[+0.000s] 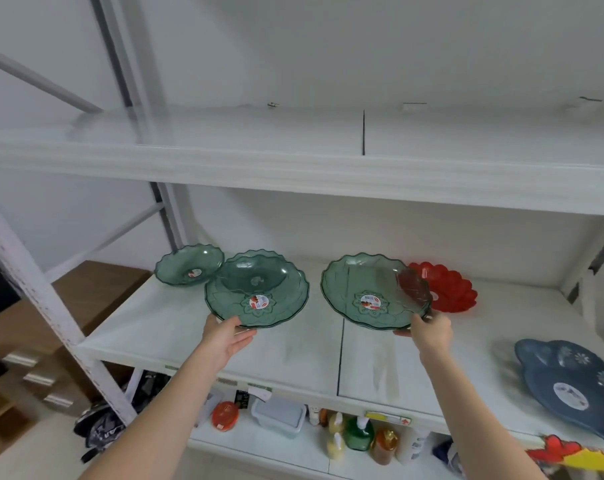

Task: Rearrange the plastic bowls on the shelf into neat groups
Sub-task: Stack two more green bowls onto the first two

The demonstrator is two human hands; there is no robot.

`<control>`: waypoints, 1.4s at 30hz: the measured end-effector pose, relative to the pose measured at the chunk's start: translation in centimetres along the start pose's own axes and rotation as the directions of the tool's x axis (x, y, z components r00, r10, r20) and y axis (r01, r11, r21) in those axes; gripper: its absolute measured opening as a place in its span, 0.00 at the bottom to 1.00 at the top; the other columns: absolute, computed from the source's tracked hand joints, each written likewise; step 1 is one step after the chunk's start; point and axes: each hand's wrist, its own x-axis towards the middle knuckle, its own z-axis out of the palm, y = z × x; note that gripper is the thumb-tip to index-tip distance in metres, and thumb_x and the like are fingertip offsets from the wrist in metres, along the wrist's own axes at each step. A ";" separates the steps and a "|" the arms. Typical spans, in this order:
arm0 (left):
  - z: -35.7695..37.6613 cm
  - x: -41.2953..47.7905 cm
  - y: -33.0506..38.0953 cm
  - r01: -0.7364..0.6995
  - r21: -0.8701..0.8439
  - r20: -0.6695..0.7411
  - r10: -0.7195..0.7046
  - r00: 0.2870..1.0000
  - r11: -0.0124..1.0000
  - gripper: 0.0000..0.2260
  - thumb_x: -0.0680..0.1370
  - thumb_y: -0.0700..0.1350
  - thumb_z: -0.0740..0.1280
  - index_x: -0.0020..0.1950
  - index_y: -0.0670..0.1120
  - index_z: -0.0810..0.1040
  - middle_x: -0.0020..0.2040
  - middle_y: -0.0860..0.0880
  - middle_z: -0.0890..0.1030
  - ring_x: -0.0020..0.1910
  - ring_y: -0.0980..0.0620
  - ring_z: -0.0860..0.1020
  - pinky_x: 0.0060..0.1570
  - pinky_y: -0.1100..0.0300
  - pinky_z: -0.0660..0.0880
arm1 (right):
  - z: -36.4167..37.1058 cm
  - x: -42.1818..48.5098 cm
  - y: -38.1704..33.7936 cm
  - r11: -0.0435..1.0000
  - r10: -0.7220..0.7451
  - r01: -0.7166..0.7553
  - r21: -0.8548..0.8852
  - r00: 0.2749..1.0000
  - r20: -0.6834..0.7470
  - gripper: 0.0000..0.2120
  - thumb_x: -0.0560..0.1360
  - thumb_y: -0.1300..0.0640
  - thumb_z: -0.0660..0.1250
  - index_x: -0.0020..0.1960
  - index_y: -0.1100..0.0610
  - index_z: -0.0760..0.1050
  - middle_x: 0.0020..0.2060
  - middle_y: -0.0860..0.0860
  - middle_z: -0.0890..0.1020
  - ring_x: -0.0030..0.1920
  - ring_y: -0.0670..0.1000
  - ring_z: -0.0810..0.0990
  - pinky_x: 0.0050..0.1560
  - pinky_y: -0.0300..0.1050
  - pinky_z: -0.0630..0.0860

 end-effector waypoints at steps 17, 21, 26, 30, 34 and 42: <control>-21.4 13.9 12.0 0.002 0.060 0.072 -0.006 0.997 0.998 0.23 0.77 0.35 0.65 0.71 0.45 0.64 0.58 0.34 0.79 0.51 0.37 0.82 0.54 0.47 0.77 | 26.4 -8.1 -5.4 0.988 0.012 -0.008 0.153 1.000 -0.027 0.09 0.73 0.66 0.58 0.44 0.56 0.75 0.36 0.51 0.81 0.25 0.55 0.83 0.29 0.44 0.69; -23.9 18.1 14.3 0.005 0.064 0.092 -0.011 0.996 0.998 0.22 0.78 0.33 0.63 0.71 0.44 0.64 0.60 0.33 0.78 0.53 0.35 0.80 0.58 0.45 0.75 | 30.9 -8.7 -6.4 0.984 0.043 -0.029 0.174 0.996 -0.073 0.08 0.73 0.66 0.58 0.45 0.56 0.73 0.37 0.50 0.80 0.22 0.49 0.81 0.26 0.42 0.64; -25.2 23.1 16.2 0.001 0.058 0.126 -0.009 0.992 0.998 0.25 0.77 0.32 0.63 0.72 0.43 0.62 0.61 0.32 0.77 0.56 0.34 0.79 0.60 0.44 0.74 | 34.7 -6.8 -6.5 0.983 0.093 -0.074 0.167 0.990 -0.107 0.16 0.74 0.64 0.57 0.61 0.61 0.70 0.46 0.52 0.80 0.28 0.51 0.84 0.24 0.41 0.62; -25.5 27.3 16.2 0.006 0.027 0.112 -0.009 0.994 1.000 0.24 0.78 0.32 0.62 0.72 0.43 0.61 0.61 0.30 0.76 0.56 0.33 0.78 0.59 0.43 0.74 | 37.0 -4.3 -6.1 0.986 0.106 -0.086 0.145 0.985 -0.133 0.16 0.74 0.64 0.57 0.61 0.61 0.71 0.45 0.53 0.82 0.27 0.50 0.83 0.23 0.40 0.62; -25.2 31.4 15.0 0.017 0.018 0.110 -0.019 0.994 1.000 0.21 0.78 0.32 0.61 0.70 0.42 0.63 0.57 0.31 0.78 0.51 0.35 0.80 0.56 0.44 0.76 | 38.9 -1.8 -5.1 0.990 0.081 -0.061 0.128 0.985 -0.153 0.14 0.74 0.64 0.57 0.59 0.61 0.71 0.42 0.53 0.81 0.23 0.48 0.82 0.22 0.40 0.64; -25.0 37.0 11.4 0.022 0.046 0.116 -0.027 0.993 0.999 0.15 0.79 0.33 0.61 0.64 0.43 0.67 0.50 0.33 0.80 0.46 0.37 0.82 0.52 0.45 0.77 | 43.0 1.3 -1.8 0.989 0.088 -0.066 0.133 0.982 -0.167 0.09 0.75 0.64 0.59 0.54 0.57 0.68 0.37 0.51 0.79 0.19 0.46 0.79 0.27 0.44 0.69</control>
